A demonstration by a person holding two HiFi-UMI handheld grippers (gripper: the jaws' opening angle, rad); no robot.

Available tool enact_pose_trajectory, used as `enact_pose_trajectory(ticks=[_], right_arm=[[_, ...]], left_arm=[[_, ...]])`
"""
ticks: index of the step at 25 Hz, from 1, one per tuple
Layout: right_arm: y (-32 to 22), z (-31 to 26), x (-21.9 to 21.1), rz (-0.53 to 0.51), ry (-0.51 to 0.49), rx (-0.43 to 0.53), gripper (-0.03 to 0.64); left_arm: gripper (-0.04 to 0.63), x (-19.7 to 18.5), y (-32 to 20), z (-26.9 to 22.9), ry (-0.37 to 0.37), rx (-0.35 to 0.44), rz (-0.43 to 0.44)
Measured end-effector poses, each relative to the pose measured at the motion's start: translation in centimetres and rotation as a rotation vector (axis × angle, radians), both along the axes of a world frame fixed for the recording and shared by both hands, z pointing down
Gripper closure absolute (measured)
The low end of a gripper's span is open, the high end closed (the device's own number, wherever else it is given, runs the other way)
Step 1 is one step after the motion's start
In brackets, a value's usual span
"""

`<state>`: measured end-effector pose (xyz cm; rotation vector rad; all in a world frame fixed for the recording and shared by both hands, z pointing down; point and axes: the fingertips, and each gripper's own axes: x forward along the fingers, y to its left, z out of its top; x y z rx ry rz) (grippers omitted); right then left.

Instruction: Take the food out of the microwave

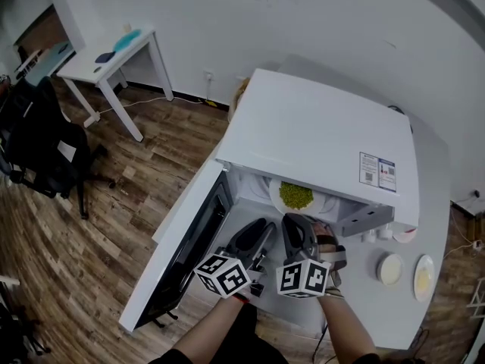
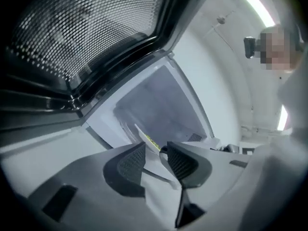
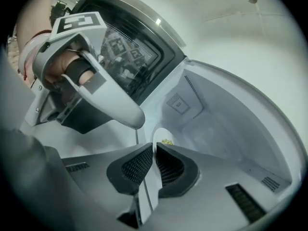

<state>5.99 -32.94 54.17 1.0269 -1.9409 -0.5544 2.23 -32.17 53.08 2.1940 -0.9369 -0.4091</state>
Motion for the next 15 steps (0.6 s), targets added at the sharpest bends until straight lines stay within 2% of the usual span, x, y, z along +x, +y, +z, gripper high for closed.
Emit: enact_pose_trajectory(ticks=[7, 15], right_arm=[[1.3, -0.5, -0.3, -0.013, -0.014, 0.007, 0.571], [3.2, -0.7, -0.1, -0.063, -0.046, 0.003, 0.571]], left_arm=[[0.463, 0.7, -0.4, 0.7, 0.195, -0.156, 0.02], [0.463, 2.4, 0.1, 1.2, 0.32, -0.237, 0.071]])
